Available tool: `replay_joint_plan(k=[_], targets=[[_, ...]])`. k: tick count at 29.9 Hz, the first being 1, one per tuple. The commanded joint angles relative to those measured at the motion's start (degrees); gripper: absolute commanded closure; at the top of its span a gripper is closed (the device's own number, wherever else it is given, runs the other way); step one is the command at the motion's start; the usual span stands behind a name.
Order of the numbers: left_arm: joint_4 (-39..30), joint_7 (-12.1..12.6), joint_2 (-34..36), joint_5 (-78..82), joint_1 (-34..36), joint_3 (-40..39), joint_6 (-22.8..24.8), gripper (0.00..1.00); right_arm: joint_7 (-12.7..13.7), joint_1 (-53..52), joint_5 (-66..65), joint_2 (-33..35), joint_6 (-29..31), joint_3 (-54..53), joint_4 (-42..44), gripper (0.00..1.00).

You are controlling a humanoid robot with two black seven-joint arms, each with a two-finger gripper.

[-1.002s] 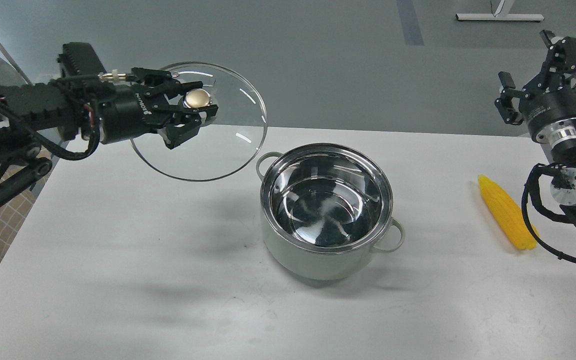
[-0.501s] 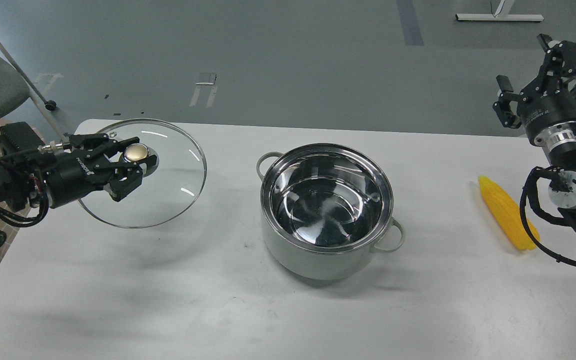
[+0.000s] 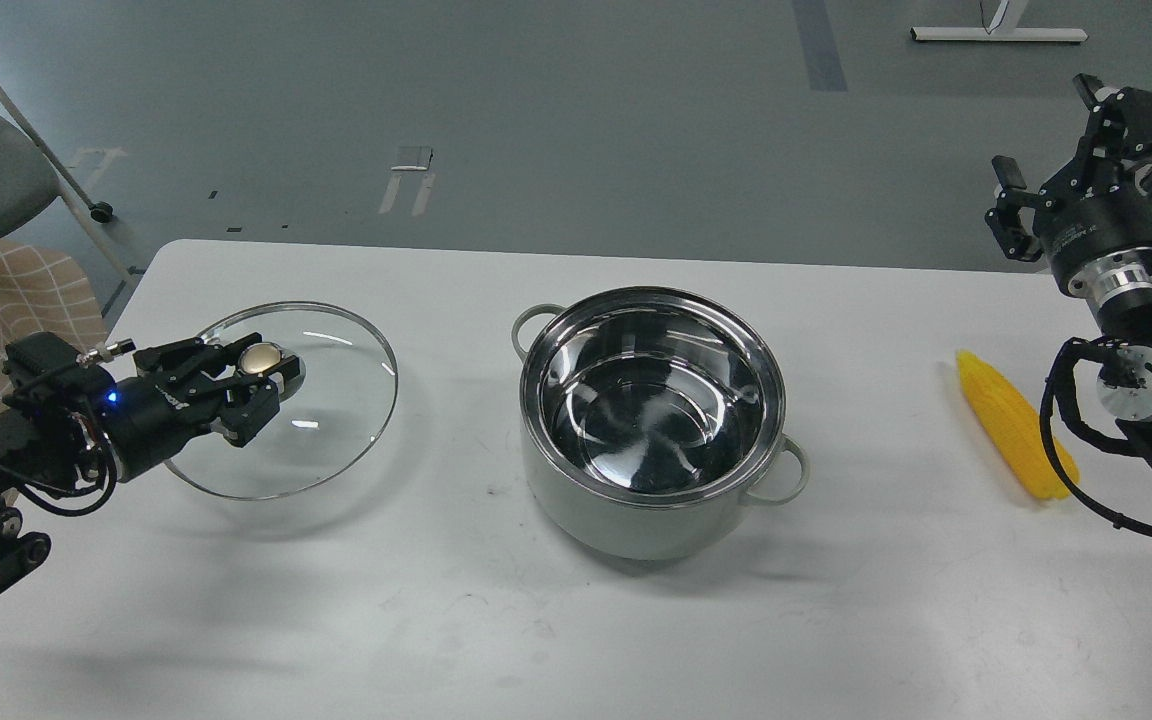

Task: Open pot and put corn in
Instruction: 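Lower the glass lid onto the table beside the pot, left gripper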

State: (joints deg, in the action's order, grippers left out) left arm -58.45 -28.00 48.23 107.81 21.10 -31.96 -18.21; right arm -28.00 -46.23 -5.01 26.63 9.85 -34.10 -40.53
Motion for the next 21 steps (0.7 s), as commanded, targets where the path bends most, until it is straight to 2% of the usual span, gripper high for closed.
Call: replay_joint_plan(k=[1, 8, 21], targets=[[2.5, 0.0, -2.2, -0.1, -0.3, 0.1, -1.2, 1.00, 0.0, 0.0, 0.0, 0.0, 0.0, 0.0, 0.0, 0.00], [6.9, 0.0, -4.7, 0.1, -0.9, 0.1, -3.7, 1.00, 0.0, 0.3, 0.0, 0.0, 0.0, 0.0, -0.2, 0.00], [7.1, 0.0, -5.4, -0.1, -1.8, 0.1, -4.5, 0.96, 0.0, 0.8, -0.1, 0.0, 0.0, 0.0, -0.3, 0.00]])
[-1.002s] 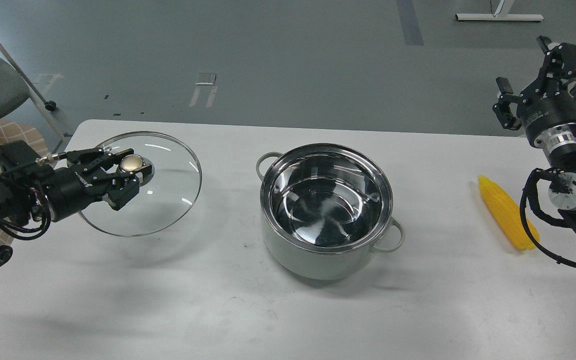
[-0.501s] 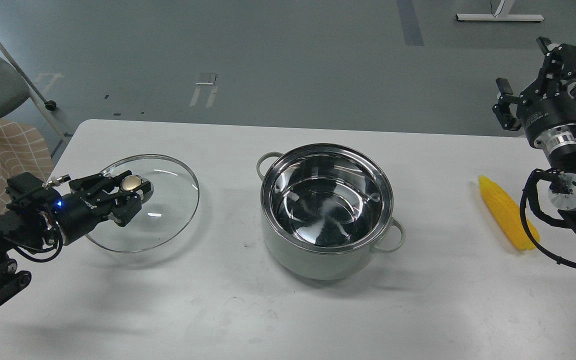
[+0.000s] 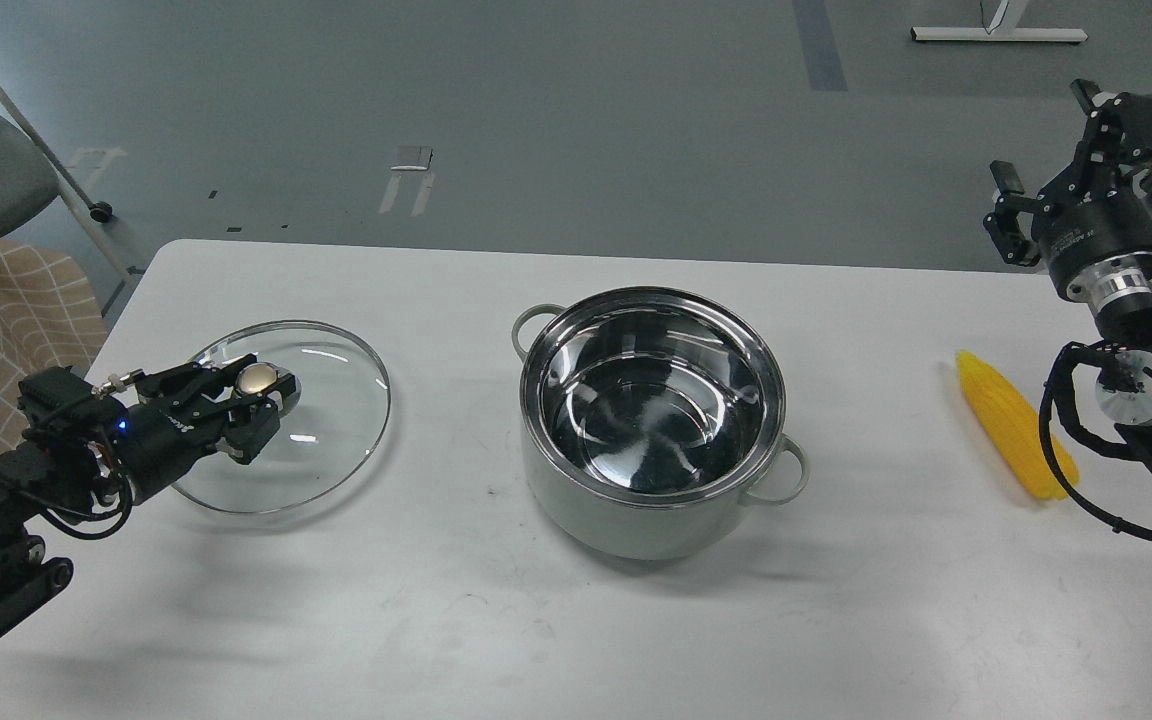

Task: Open pot and put corn in
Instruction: 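Lower the glass lid onto the table beside the pot, left gripper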

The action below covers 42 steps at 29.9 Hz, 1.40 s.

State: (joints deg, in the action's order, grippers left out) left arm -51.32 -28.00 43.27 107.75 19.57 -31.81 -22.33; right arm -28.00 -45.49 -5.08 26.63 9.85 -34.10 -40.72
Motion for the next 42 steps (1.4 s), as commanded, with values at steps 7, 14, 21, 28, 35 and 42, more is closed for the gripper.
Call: replay_joint_plan(k=[7, 14, 21, 28, 35, 42], targets=[[0.2, 0.0, -1.3, -0.2, -0.2, -0.1, -0.5, 0.95, 0.0, 0.1, 0.0, 0.0, 0.0, 0.0, -0.2, 0.00], [0.5, 0.0, -2.0, -0.2, -0.3, -0.2, -1.8, 0.94, 0.0, 0.3, 0.0, 0.0, 0.0, 0.0, -0.3, 0.00], [2.1, 0.0, -3.3, -0.3, -0.8, -0.2, -3.0, 0.94, 0.0, 0.4, 0.0, 0.0, 0.0, 0.0, -0.3, 0.00], [2.6, 0.0, -3.7, -0.8, -1.5, -0.1, -3.5, 0.93, 0.0, 0.4, 0.1, 0.0, 0.0, 0.0, -0.3, 0.00], [2.6, 0.0, -3.5, -0.7, -2.3, 0.4, -3.2, 0.88, 0.0, 0.4, 0.0, 0.0, 0.0, 0.0, -0.2, 0.00], [2.7, 0.0, -3.6, -0.8, -2.4, 0.4, -3.2, 0.76, 0.0, 0.4, 0.0, 0.0, 0.0, 0.0, -0.2, 0.00]])
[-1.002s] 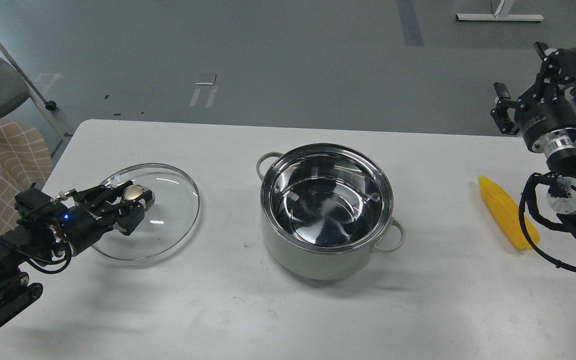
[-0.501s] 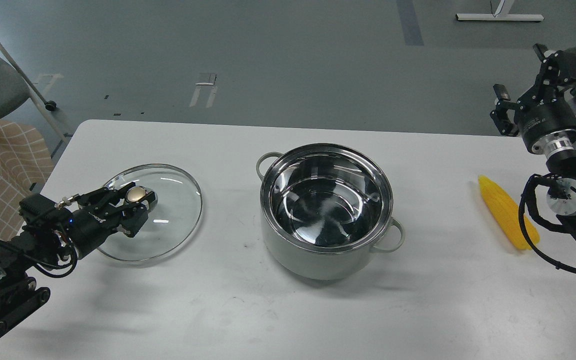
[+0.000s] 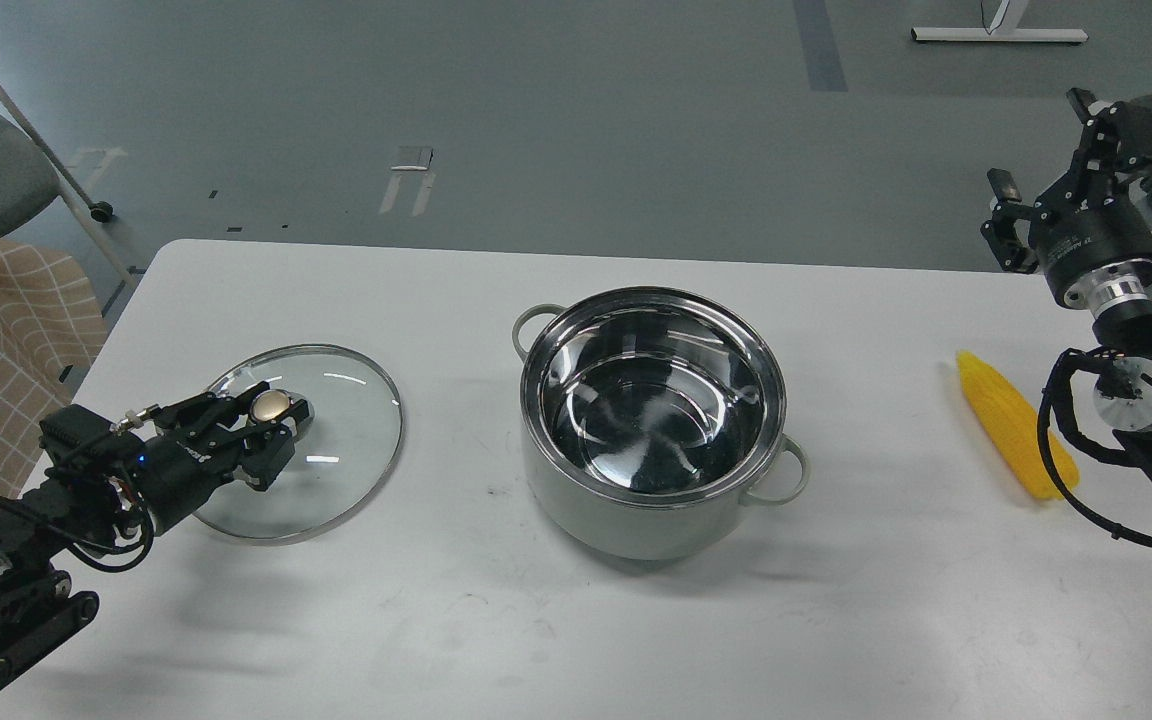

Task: Open pot and put corn in
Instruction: 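Lower the glass lid onto the table beside the pot, left gripper, then release the lid knob and raise the left gripper away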

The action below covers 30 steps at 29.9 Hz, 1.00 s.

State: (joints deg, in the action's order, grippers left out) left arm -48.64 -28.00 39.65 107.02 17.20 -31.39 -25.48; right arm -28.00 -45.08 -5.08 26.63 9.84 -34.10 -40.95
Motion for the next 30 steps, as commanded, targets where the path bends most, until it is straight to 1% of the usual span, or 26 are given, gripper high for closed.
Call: replay_joint_plan(k=[1, 3, 4, 5, 7, 8, 11, 15, 17, 24, 27, 30], targets=[[0.0, 0.0, 0.0, -0.1, -0.1, 0.0, 0.1, 0.73, 0.0, 0.0, 0.0, 0.0, 0.0, 0.0, 0.0, 0.00], [0.0, 0.0, 0.0, -0.1, 0.0, 0.0, 0.1, 0.58, 0.0, 0.0, 0.0, 0.0, 0.0, 0.0, 0.0, 0.00], [0.0, 0.0, 0.0, -0.1, 0.0, -0.1, 0.1, 0.54, 0.0, 0.0, 0.0, 0.0, 0.0, 0.0, 0.0, 0.00], [0.0, 0.0, 0.0, -0.4, 0.0, -0.1, 0.1, 0.46, 0.0, 0.0, 0.0, 0.0, 0.0, 0.0, 0.0, 0.00], [0.0, 0.0, 0.0, -0.7, 0.0, -0.1, 0.1, 0.39, 0.0, 0.0, 0.0, 0.0, 0.0, 0.0, 0.0, 0.00], [0.0, 0.0, 0.0, -0.7, 0.0, -0.1, 0.1, 0.32, 0.0, 0.0, 0.0, 0.0, 0.0, 0.0, 0.0, 0.00], [0.0, 0.0, 0.1, -0.7, 0.0, -0.1, 0.1, 0.21, 0.0, 0.0, 0.0, 0.0, 0.0, 0.0, 0.0, 0.00], [0.0, 0.0, 0.2, -0.7, 0.1, -0.2, 0.0, 0.17, 0.0, 0.0, 0.0, 0.0, 0.0, 0.0, 0.0, 0.00], [-0.1, 0.0, 0.1, -0.7, 0.3, -0.2, 0.0, 0.12, 0.0, 0.0, 0.0, 0.0, 0.0, 0.0, 0.0, 0.00], [-1.0, 0.0, 0.8, -1.3, 1.5, -0.9, -0.3, 0.09, 0.0, -0.2, -0.1, 0.6, 0.1, -0.1, 0.0, 0.00], [-2.2, 0.0, 1.7, -4.7, 4.1, -1.1, -0.2, 0.09, 0.0, -0.6, -0.5, 1.6, 0.3, 0.1, -0.2, 0.00], [-4.8, 0.0, 3.6, -11.2, 8.7, -1.0, 0.7, 0.08, 0.0, -1.3, -6.0, 3.9, 0.4, 0.5, -0.2, 0.00]])
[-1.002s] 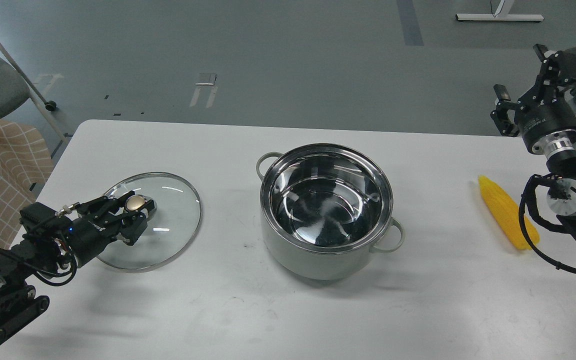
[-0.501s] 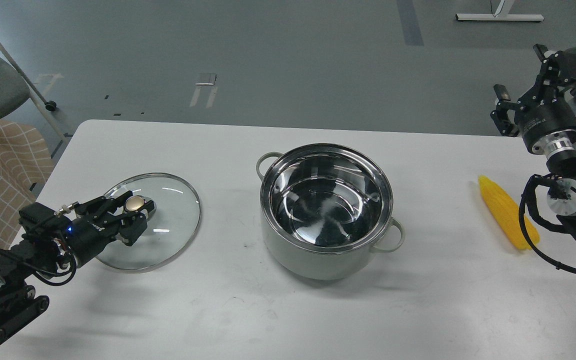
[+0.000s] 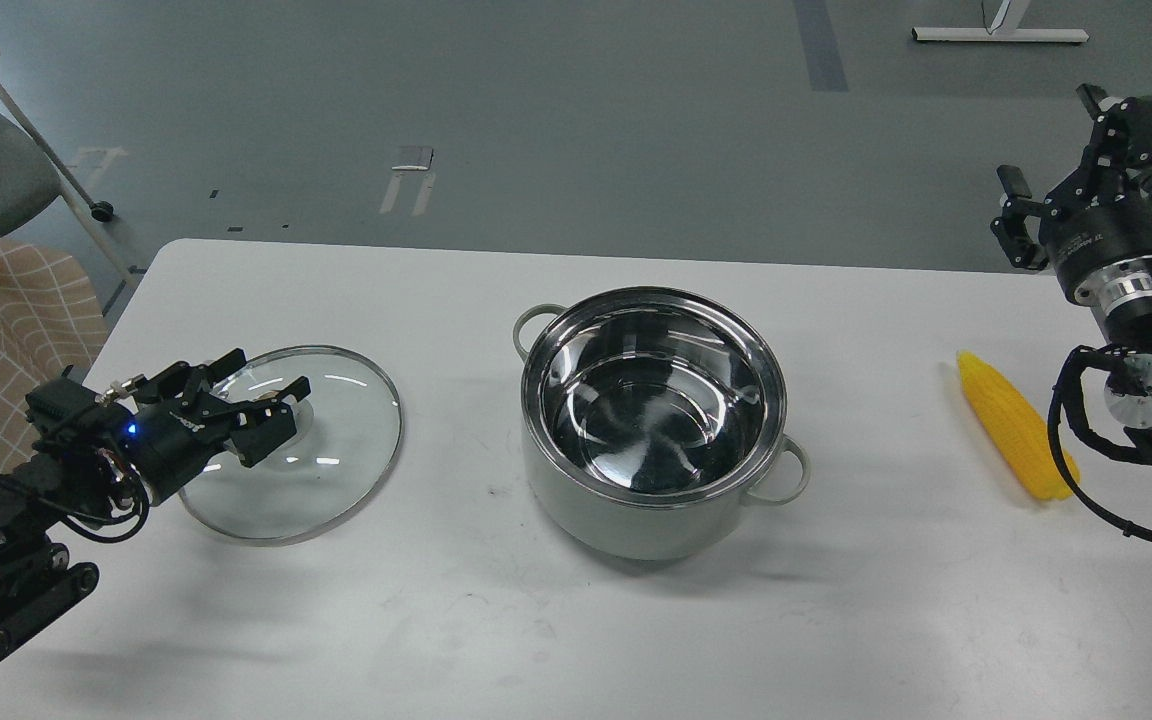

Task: Open pot and put corn in
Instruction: 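Release the lid knob and raise the left gripper away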

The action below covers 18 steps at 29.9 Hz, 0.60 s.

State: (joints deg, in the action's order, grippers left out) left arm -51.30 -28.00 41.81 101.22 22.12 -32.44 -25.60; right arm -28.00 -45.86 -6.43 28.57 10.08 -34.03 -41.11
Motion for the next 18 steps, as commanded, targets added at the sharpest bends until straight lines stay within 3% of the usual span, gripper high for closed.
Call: replay_joint_plan(k=[1, 5, 12, 18], targets=[[-3.0, 0.0, 1.5, -8.6, 6.1, 0.0, 1.7, 0.07, 0.0, -1.0, -9.0, 3.0, 0.0, 1.0, 0.0, 0.00], [-3.9, 0.0, 1.8, -17.4, 12.1, -0.2, 7.0, 0.07, 0.0, -3.4, -21.2, 4.6, 0.0, 3.1, -0.1, 0.00], [-5.6, 0.0, 0.8, -39.1, 24.0, -0.7, 21.3, 0.06, 0.0, -7.7, -43.1, 13.5, -0.1, 10.0, -4.3, 0.00], [-6.1, 0.0, -0.2, -58.8, 28.9, -0.8, 33.4, 0.06, 0.0, -9.2, -65.5, 20.5, -3.3, 16.9, -7.5, 0.00]])
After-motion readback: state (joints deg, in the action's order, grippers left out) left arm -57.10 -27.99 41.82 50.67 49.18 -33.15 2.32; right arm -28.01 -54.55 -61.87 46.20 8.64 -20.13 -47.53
